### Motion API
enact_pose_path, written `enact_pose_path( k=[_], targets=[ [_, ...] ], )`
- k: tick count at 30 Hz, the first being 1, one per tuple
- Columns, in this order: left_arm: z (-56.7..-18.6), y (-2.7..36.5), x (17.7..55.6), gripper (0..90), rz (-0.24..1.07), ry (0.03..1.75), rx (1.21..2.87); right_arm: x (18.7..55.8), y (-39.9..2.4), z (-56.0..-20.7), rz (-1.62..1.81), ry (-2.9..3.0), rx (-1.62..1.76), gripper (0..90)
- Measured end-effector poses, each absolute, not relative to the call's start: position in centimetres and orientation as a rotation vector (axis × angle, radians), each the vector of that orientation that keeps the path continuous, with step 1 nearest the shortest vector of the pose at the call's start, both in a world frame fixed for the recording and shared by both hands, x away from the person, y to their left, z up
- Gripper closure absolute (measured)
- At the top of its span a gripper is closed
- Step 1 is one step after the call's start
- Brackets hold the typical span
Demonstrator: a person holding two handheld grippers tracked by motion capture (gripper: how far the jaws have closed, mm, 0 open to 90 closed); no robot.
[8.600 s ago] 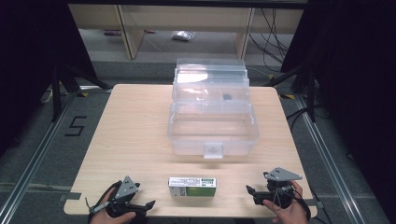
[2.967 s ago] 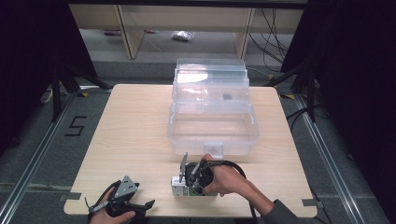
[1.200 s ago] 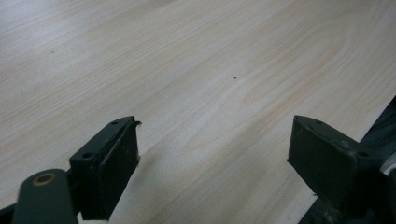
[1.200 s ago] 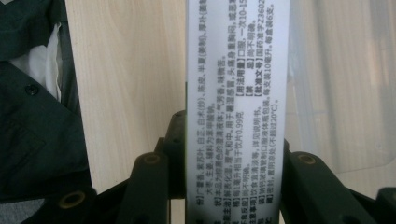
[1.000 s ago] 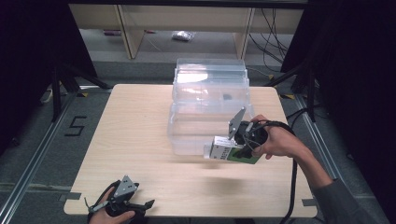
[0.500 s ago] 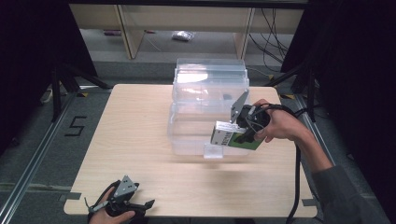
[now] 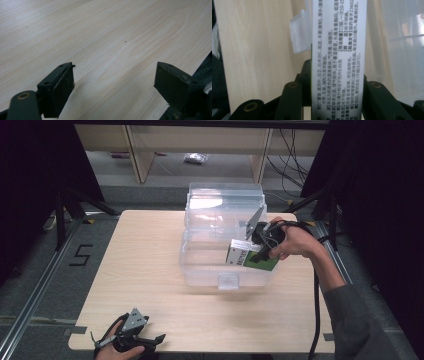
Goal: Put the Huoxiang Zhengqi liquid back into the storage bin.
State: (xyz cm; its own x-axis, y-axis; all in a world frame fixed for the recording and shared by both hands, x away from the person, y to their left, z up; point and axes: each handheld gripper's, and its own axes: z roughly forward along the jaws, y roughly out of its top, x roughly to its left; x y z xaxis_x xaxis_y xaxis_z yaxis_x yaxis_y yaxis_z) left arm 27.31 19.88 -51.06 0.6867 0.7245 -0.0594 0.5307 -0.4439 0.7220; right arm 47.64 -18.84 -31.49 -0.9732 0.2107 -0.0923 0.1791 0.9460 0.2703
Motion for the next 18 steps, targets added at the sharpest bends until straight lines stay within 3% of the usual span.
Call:
enact_pose_path(
  k=[18],
  targets=[
    [-51.1, 19.9, 27.3, 15.6, 0.336, 0.956, 2.153, 51.7, -18.7, -35.3, 0.35, 3.02, 0.304, 64.7]
  ],
)
